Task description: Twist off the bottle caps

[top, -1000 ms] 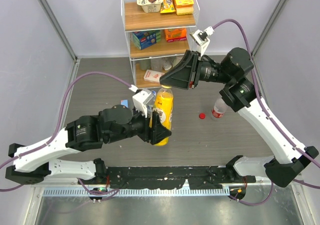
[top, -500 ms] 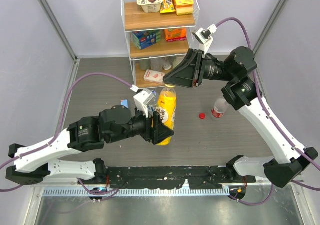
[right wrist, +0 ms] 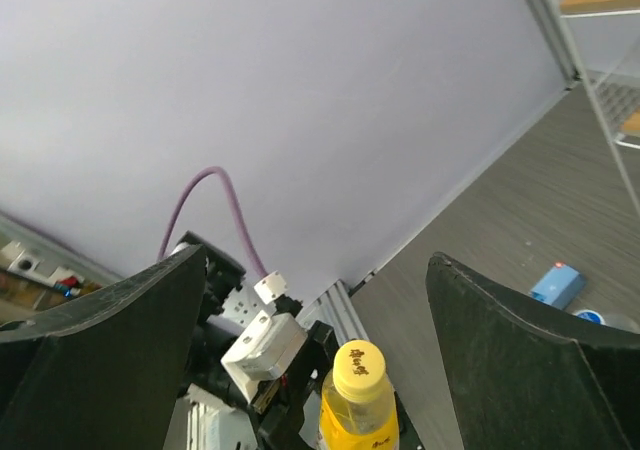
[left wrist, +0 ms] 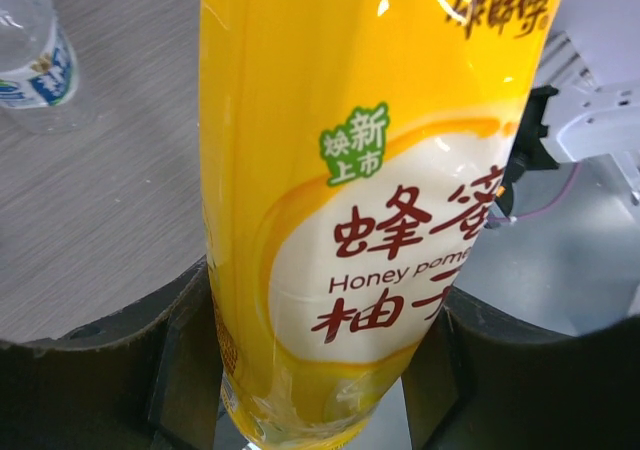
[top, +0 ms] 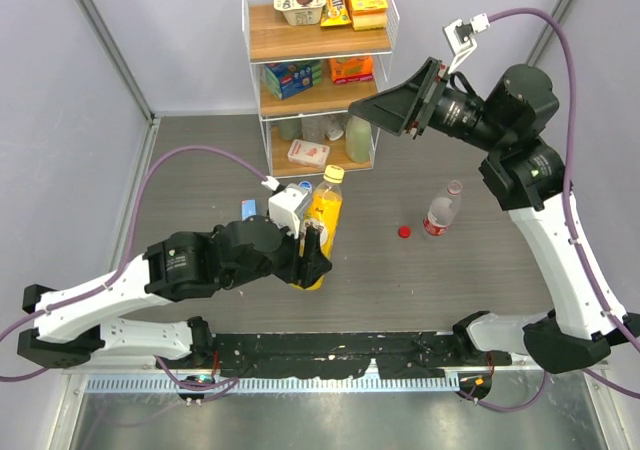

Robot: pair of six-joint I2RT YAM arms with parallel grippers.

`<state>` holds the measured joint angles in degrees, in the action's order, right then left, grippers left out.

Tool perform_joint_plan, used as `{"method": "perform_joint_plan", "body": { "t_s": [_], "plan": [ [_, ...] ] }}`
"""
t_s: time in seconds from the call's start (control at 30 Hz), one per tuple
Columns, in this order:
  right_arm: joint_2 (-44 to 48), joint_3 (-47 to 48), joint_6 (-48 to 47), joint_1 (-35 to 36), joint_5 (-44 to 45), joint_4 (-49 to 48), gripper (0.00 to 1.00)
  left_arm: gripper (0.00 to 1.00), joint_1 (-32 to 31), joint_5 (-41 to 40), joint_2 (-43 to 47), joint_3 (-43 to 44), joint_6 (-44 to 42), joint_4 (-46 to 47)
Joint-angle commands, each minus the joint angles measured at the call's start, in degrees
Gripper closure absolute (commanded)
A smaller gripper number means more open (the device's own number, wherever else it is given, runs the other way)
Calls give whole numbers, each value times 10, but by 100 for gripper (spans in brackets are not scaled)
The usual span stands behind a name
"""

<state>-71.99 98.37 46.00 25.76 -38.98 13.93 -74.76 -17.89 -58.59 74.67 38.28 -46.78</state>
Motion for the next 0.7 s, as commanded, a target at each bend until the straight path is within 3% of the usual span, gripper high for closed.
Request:
{"method": "perform_joint_plan", "body": {
  "t_s": [0.0, 0.23, 0.63, 0.67],
  "plan": [
    [-38, 85, -40, 0, 97, 189, 5, 100, 1, -68, -20, 48, 0, -35],
    [-102, 211, -46, 9, 159, 382, 5, 100, 1, -152, -79, 107, 14, -117],
    [-140, 252, -34, 83, 238, 484, 5, 100, 8, -178, -201, 225, 19, -207],
    [-140, 253, -32, 87, 245, 486, 9, 100, 8, -177, -204, 228, 19, -212]
  ]
}}
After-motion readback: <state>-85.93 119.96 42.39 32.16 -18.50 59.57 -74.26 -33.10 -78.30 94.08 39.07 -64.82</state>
